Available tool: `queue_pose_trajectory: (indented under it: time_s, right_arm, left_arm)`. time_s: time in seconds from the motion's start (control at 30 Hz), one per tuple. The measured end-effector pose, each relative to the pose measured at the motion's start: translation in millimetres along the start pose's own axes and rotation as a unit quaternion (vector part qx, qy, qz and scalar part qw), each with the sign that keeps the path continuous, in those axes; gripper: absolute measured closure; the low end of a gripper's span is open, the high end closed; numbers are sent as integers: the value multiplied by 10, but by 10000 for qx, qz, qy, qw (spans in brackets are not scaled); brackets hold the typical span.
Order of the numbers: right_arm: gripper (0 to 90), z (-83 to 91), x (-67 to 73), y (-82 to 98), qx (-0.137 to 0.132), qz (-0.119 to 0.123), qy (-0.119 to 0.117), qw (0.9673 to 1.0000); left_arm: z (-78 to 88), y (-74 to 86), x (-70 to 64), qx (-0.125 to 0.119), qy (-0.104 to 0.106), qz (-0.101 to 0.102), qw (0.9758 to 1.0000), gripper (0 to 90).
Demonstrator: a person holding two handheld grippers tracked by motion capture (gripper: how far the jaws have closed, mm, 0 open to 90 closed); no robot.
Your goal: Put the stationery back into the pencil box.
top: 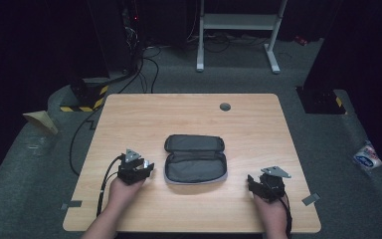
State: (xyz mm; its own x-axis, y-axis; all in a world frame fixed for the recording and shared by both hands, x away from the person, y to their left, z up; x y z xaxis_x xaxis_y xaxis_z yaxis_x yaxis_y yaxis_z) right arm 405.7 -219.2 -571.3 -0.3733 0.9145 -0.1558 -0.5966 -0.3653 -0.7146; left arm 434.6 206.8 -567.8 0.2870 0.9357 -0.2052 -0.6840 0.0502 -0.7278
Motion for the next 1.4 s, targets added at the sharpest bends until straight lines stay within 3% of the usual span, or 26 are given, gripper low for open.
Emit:
queue_pose_trajectory:
  time_s: [0.17, 0.5, 0.7, 0.87, 1.1, 1.4]
  right_arm:
    - [332, 0, -4, 0, -4, 12, 8, 10000]
    - [337, 1, -5, 0, -6, 12, 14, 10000]
    - [348, 8, -1, 3, 4, -40, 33, 10000]
    - [348, 10, -1, 5, 8, -51, 41, 10000]
    - [349, 12, 0, 8, 8, -50, 48, 10000]
    - [349, 12, -3, 7, 3, -32, 47, 10000]
  left_arm:
    - [-31, -23, 5, -6, -23, 4, 10000, 565]
    - [72, 28, -23, -59, -17, -102, 9999, 593]
    - [48, 54, -43, -8, -1, -106, 9999, 606]
    - [20, 68, -88, 52, 59, -216, 9997, 635]
    - [60, 102, -56, 40, -98, -403, 9991, 643]
    - [52, 109, -60, -40, -12, -422, 9991, 686]
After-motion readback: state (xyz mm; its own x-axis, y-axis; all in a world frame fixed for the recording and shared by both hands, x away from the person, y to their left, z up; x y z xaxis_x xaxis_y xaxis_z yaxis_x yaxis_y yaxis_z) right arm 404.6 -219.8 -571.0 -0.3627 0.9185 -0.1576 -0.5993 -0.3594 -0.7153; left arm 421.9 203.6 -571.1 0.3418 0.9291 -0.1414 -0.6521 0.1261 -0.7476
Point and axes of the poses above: each handheld gripper's, and its own axes: z roughly backward along the jaws, y roughly out of its underside, x roughly to its left, the point moved 7 cm from there along -z, roughly forward along the jaws, and after that the axes turned 11 degrees about z, right-handed, at the moved point
